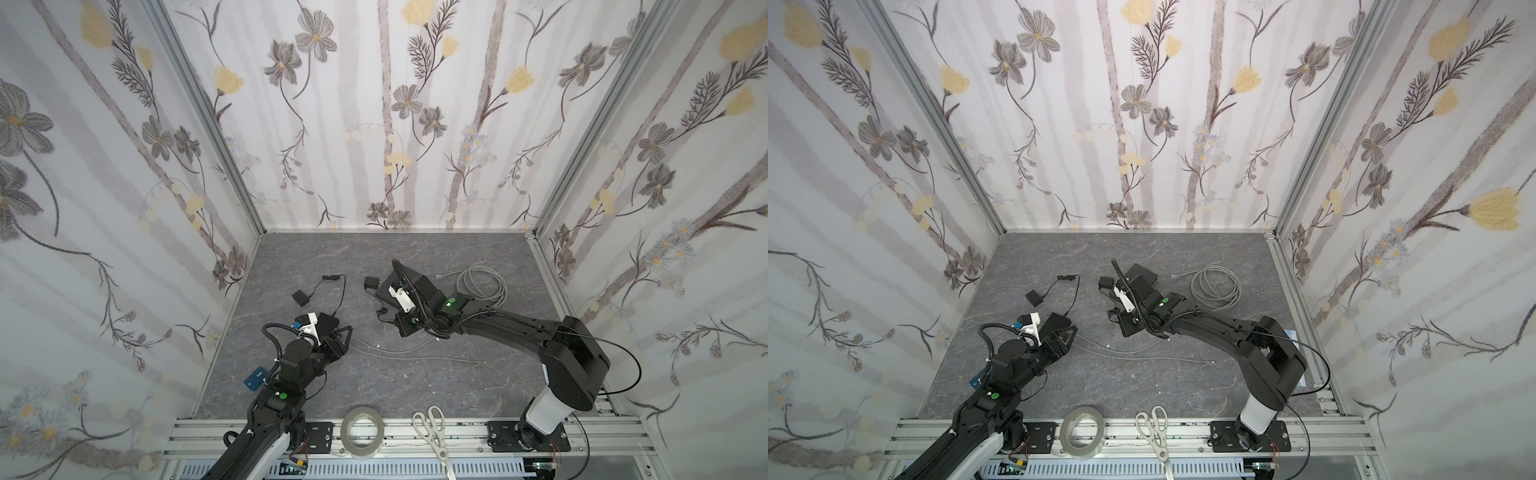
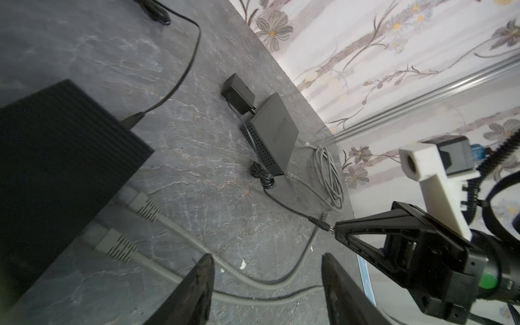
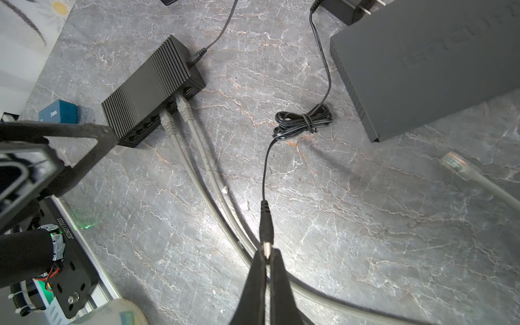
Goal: Insert the plug into the switch port
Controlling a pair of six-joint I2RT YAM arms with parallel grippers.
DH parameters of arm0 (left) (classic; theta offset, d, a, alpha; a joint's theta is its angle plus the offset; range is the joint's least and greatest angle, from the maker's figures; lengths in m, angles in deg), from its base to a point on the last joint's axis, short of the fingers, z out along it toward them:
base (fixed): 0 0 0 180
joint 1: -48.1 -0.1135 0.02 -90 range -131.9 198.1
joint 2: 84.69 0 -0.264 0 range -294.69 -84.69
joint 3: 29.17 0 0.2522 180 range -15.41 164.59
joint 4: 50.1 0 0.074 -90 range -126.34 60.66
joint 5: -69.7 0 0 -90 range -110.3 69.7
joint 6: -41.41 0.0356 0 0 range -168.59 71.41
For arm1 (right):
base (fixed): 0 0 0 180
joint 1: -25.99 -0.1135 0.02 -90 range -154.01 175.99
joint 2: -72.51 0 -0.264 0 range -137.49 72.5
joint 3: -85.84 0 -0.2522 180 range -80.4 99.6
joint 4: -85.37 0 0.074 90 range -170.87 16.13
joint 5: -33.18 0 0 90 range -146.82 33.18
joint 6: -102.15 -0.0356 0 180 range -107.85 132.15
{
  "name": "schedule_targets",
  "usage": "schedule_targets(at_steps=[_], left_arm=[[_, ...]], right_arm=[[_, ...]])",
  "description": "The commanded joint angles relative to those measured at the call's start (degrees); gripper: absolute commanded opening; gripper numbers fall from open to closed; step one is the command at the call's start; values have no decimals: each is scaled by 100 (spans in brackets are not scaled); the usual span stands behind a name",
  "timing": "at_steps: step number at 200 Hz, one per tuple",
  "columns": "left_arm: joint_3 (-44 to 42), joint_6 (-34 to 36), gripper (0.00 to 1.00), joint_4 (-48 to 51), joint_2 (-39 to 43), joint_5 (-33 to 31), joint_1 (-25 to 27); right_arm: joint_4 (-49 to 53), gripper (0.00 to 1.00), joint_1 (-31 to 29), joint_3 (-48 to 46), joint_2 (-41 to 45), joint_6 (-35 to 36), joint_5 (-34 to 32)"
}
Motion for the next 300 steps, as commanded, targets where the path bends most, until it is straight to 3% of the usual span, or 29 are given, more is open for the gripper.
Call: schedule_targets(at_steps=[1,36,61,78,102,121,142,158,169,195,236,266,300], left_arm=[[400,813,70,-753,-578,168,190],[1176,1639,76,-1164,-1897,88,632],[2332,2549,81,-530,-3104,889,780],[2764,2647,82,-224,-3626,1135,771],[2530,2880,82,-1050,-3670,1221,858],[2290,3822,80,-1676,-3448,1197,1092],[2289,4618,79,-1618,-3363,1527,1168],[2057,5624,75,-1709,-3343,2203,1203],[1921,6802,73,-1500,-3289,2475,1356],[2254,8786,72,-282,-3417,2219,1685],[2715,10537,71,230,-4302,1509,1910],[3309,11355,65,596,-5249,996,2035],[3852,11606,59,622,-6018,751,2054]], right_arm=[[-728,2,36,-281,135,-24,381],[-1129,1,349,-804,398,-71,525],[-1330,0,552,-1171,599,-57,686],[-1428,0,703,-1384,705,-36,849],[-1705,0,958,-1807,977,-52,1200],[-1858,0,1188,-2113,1210,-37,1489],[-1973,0,1417,-2439,1435,49,1769],[-2041,0,1566,-2543,1503,157,1995],[-2009,0,1603,-2574,1523,280,2028],[-2045,0,1677,-2696,1568,464,2106],[-2262,0,1731,-2807,1467,502,2412],[-2371,0,1732,-2802,1493,426,2536],[-2412,0,1731,-2818,1506,404,2580]])
